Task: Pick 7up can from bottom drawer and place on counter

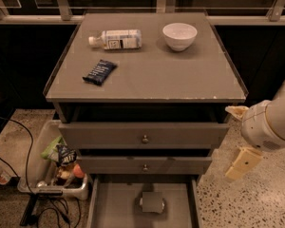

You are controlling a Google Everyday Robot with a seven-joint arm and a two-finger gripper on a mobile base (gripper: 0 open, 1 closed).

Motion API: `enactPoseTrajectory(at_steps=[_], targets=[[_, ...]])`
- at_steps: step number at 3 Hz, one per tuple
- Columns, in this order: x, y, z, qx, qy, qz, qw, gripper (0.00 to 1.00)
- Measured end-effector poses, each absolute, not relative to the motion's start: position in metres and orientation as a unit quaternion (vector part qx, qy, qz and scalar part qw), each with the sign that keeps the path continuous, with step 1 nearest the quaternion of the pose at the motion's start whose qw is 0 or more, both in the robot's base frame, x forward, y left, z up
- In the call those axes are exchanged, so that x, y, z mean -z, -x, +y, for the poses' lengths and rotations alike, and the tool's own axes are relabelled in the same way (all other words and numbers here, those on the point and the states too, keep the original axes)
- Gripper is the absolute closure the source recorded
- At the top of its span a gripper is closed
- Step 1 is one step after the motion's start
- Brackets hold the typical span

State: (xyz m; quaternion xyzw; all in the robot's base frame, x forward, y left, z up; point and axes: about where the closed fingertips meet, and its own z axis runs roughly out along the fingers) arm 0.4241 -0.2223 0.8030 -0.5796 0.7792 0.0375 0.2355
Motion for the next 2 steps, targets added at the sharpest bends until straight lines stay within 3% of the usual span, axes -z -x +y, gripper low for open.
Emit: enactPoseTrajectory(at_steps=[2], targets=[[-0.777, -0.421, -0.205, -0.06, 0.589, 0.77, 0.237, 0.0]])
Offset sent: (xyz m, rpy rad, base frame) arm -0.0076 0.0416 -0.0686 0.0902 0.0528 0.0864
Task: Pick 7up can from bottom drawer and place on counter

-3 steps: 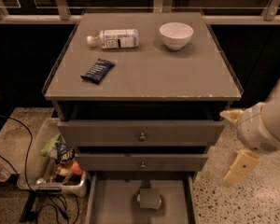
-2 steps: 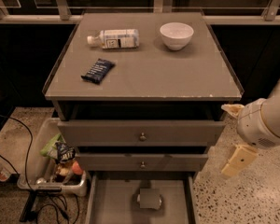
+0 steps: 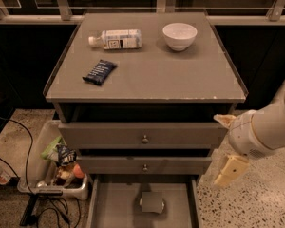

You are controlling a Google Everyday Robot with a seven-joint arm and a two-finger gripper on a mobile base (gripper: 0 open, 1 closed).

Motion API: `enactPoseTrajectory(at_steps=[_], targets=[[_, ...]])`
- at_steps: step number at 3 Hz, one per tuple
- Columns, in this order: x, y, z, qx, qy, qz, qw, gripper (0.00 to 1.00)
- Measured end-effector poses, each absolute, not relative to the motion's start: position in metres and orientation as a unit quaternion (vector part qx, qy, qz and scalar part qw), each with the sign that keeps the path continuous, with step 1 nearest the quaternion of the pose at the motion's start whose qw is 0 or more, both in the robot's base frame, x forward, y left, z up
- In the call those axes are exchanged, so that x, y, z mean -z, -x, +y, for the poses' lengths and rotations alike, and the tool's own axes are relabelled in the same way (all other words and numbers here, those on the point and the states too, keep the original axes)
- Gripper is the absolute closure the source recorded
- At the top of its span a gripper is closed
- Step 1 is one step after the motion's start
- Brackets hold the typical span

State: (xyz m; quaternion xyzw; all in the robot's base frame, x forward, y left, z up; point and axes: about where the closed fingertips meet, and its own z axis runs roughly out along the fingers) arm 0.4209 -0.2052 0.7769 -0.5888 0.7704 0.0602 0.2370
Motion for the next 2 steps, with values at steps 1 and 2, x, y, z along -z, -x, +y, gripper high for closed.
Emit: enactPoseTrajectory(at_steps=[1, 2], targets=[[-0.716, -0.419, -0.183, -0.096, 0.603, 0.756, 0.236, 0.0], [-0.65, -0.417, -0.167, -0.13, 0.607, 0.745, 0.245, 0.0]])
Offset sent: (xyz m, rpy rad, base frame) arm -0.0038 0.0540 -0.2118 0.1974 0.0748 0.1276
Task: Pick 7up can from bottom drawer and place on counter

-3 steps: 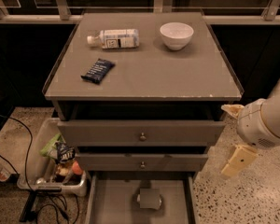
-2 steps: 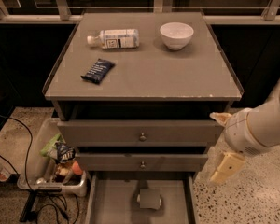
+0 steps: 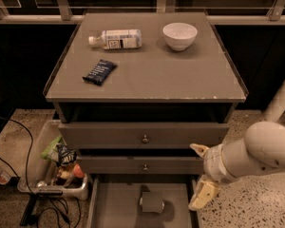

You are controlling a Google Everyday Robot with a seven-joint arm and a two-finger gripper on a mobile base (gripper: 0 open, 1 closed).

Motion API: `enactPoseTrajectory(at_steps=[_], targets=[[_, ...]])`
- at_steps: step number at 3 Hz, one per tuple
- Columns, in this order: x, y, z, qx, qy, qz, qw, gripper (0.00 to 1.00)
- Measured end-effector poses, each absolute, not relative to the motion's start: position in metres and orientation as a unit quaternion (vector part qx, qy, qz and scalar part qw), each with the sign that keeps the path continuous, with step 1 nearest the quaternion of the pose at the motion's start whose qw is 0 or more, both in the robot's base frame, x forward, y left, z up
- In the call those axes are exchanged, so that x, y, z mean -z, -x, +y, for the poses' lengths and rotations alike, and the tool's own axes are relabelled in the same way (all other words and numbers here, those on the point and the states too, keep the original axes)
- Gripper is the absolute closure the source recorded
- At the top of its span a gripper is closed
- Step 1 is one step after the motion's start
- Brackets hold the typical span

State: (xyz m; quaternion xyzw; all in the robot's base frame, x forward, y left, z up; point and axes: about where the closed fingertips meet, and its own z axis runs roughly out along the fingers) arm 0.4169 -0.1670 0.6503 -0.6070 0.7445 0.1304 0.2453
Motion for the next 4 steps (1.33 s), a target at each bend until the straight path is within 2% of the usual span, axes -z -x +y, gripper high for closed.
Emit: enactPoseTrajectory(at_steps=[1, 3, 4], targets=[[-0.584, -0.416, -0.151, -0.176, 0.615, 0.724, 0.258, 0.0], [-0.552, -0.417, -0.143, -0.174, 0.601, 0.739, 0.249, 0.0], [-0.474, -0.415, -0.135, -0.171, 0.579, 0.764, 0.227, 0.0]])
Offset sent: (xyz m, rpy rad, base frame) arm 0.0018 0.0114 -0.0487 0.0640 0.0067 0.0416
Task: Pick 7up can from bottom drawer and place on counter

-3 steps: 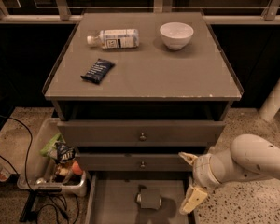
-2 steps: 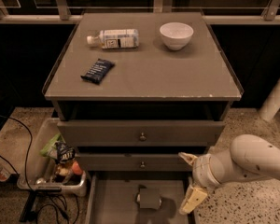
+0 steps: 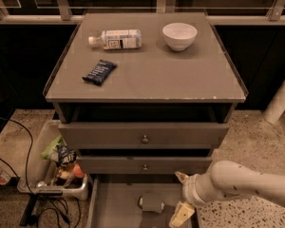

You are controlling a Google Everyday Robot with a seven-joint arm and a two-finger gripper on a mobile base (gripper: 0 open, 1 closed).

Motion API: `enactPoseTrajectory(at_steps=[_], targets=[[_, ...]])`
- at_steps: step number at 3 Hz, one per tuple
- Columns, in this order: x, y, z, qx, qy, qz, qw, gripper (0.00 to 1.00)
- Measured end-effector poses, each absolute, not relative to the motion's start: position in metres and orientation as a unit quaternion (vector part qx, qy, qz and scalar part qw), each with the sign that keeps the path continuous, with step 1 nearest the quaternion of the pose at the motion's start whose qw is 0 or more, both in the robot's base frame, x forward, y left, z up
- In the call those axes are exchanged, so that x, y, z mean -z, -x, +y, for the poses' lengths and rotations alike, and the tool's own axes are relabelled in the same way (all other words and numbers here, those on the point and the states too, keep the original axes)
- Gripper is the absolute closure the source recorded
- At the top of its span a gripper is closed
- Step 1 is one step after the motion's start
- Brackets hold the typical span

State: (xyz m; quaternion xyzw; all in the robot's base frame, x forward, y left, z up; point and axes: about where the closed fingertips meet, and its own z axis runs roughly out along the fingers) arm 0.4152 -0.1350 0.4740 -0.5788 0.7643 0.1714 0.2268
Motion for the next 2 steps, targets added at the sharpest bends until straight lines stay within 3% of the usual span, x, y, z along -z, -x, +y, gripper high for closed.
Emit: enactPoseTrajectory(at_steps=[2], targets=[[-0.365, -0.44, -0.131, -0.165, 0.54, 0.786, 0.251, 0.0]])
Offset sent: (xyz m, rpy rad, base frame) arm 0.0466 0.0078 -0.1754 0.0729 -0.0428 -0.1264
